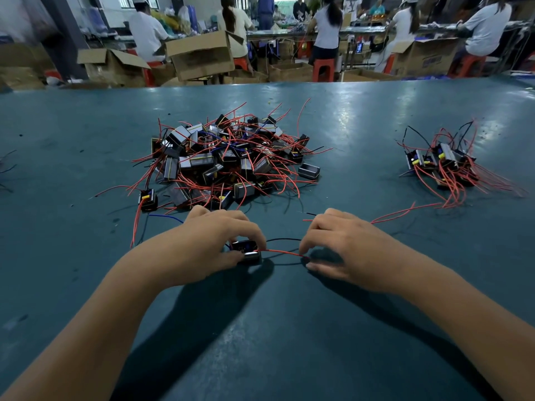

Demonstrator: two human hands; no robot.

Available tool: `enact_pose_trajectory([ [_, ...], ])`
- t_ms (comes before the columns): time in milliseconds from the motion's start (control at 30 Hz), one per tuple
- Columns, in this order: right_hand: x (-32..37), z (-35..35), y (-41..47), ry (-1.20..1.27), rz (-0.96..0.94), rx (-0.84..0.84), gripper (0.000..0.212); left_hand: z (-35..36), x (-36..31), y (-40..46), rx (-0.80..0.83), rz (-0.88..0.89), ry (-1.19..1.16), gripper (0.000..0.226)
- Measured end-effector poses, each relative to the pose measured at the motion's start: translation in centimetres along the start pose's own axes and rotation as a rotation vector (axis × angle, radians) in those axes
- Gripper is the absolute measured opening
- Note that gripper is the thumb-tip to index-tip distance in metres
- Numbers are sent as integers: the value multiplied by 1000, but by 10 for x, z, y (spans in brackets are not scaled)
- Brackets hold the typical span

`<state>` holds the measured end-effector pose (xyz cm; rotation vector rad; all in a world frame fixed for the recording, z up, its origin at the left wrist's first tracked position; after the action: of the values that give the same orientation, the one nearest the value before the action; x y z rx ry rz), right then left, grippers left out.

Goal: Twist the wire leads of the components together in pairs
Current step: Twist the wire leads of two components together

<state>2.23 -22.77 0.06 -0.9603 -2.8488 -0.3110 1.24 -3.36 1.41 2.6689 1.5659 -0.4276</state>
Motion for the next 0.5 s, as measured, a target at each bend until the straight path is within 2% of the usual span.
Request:
enact_pose_trajectory([
  [133, -1, 0, 1, -3, 28, -6, 12, 0, -5, 4, -96, 28, 15, 16],
  [267, 2, -1, 2, 24, 16, -14, 7, 7, -24, 12, -202, 103, 31, 24],
  [400, 3, -2, 0, 23, 9, 16, 9, 15, -33, 18, -249, 159, 18, 4],
  [500, 4, -5, -1, 46, 0, 19, 9, 15, -29, 18, -269, 154, -22, 4],
])
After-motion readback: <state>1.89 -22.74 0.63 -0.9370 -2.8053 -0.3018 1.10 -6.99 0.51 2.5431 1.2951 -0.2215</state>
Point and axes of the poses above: each hand's wrist, its own y-axis towards the middle knuckle, its own z-axis out of the palm, x = y × z, the point moved 6 cm from there along y, towards the middle knuckle, and after that the axes turned 4 degrees about x, right-handed, at the moved point
